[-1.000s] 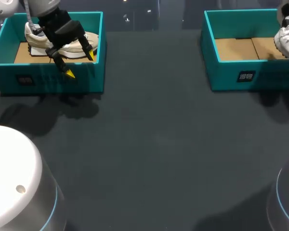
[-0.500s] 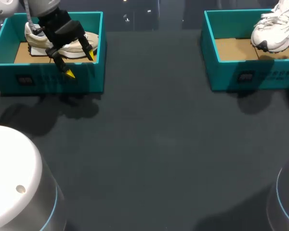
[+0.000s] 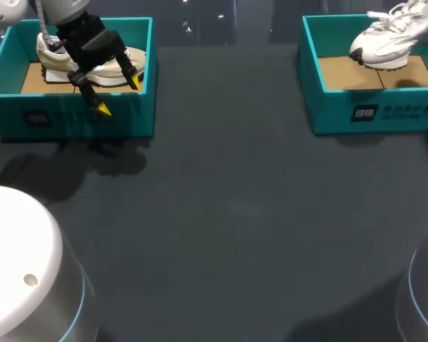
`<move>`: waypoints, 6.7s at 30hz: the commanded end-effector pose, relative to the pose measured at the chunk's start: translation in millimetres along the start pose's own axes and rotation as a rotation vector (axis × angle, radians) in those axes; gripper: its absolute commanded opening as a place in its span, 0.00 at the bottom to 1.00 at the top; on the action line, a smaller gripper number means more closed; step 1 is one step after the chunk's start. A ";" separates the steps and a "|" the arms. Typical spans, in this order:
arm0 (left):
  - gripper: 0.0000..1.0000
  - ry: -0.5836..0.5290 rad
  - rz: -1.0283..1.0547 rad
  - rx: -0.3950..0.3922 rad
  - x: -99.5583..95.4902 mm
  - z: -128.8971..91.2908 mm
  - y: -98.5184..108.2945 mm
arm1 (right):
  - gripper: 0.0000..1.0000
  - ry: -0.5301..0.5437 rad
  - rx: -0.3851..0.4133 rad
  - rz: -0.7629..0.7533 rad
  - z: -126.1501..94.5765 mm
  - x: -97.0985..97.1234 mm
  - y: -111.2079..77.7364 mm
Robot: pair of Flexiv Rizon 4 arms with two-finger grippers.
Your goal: Take the shoe out of the shoebox, open the shoe tongue, remove and reinsert the insole, then place the shoe into the shoebox
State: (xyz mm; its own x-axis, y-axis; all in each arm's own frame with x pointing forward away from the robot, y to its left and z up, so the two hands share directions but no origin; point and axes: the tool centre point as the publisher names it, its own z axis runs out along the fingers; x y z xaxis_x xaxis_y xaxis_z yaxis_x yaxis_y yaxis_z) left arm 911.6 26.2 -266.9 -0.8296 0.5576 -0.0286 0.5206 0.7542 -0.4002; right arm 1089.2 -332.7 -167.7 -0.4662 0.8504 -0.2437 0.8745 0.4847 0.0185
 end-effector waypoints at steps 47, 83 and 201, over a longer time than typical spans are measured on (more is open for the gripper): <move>1.00 -0.001 0.000 -0.002 1.0 -0.2 -0.3 | 0.00 -0.225 -0.064 0.433 63.6 29.4 -41.6; 1.00 -0.001 0.000 -0.002 1.0 -0.2 -0.3 | 0.00 -0.155 0.004 0.471 142.9 60.8 -55.3; 1.00 0.037 0.269 -0.165 -7.7 -72.4 49.8 | 1.00 0.031 -0.024 0.453 -11.2 147.2 -79.9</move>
State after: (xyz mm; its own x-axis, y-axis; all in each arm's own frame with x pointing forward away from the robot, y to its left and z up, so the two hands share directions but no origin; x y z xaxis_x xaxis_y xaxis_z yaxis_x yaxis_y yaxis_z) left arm 957.0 78.6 -236.0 -0.6689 0.7380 -0.0893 0.7303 0.6299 -0.2643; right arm 950.3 -244.0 -194.4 -0.0414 0.9835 -0.1760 0.9883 0.0663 0.1376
